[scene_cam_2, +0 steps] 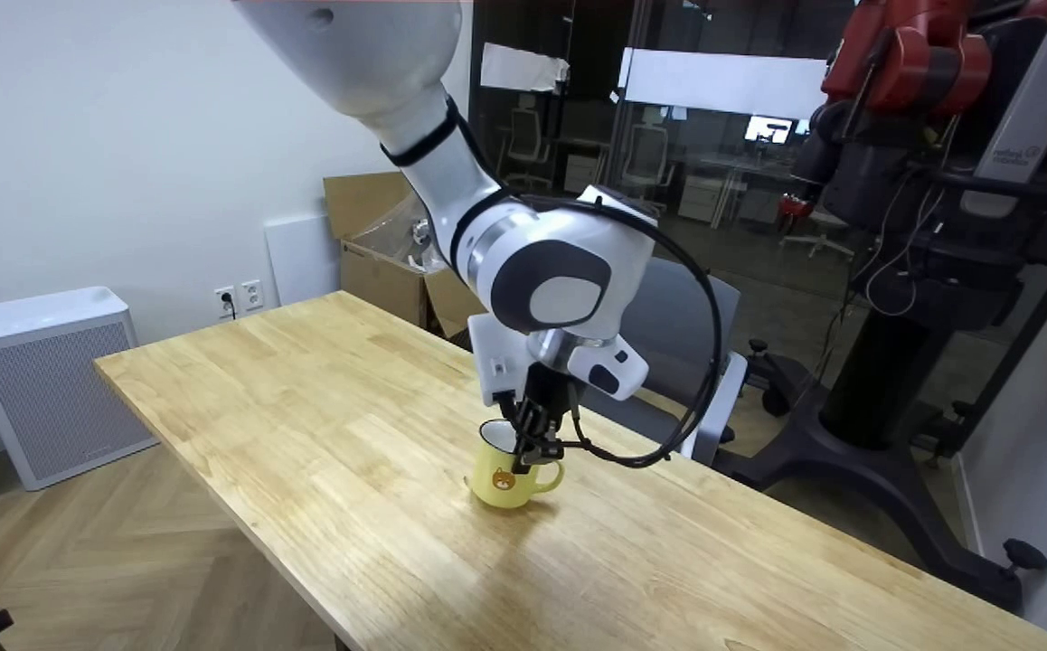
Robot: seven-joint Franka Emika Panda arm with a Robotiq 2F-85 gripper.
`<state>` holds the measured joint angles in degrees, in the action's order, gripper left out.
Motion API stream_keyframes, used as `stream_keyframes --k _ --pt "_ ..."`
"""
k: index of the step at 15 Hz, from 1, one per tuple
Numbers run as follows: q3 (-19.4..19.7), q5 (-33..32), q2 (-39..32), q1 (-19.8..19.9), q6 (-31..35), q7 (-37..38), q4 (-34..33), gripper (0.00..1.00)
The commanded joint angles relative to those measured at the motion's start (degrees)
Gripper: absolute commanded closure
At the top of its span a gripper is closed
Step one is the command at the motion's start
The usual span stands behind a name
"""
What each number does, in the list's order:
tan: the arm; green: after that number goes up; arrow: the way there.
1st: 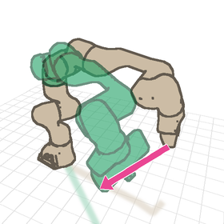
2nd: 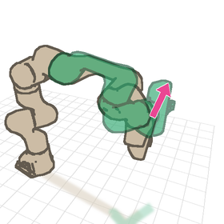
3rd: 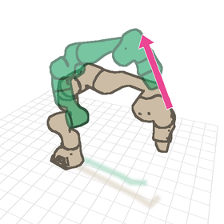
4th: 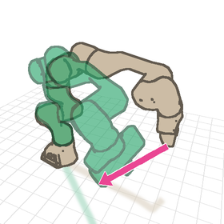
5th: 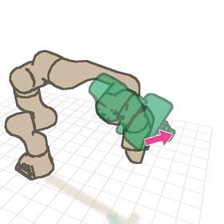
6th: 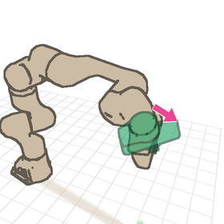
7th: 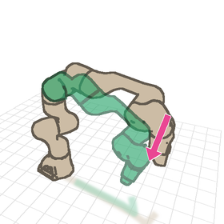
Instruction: Slightly spin the cup on the table
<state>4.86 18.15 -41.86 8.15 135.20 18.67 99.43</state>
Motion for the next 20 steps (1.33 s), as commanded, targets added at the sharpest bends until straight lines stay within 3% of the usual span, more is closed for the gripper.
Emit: stream_keyframes --k 1,9,16,20 --pt "-0.1 4.7 -0.8 -0.4 -0.7 8.0 -2.4 0.57" --pt "-1.6 16.1 3.0 -1.8 4.8 20.9 2.0 0.03" --pt "-3.1 28.9 6.5 -4.2 16.5 28.5 7.7 0.00" --pt "-5.0 38.5 8.4 -5.1 24.3 27.9 10.7 0.00"
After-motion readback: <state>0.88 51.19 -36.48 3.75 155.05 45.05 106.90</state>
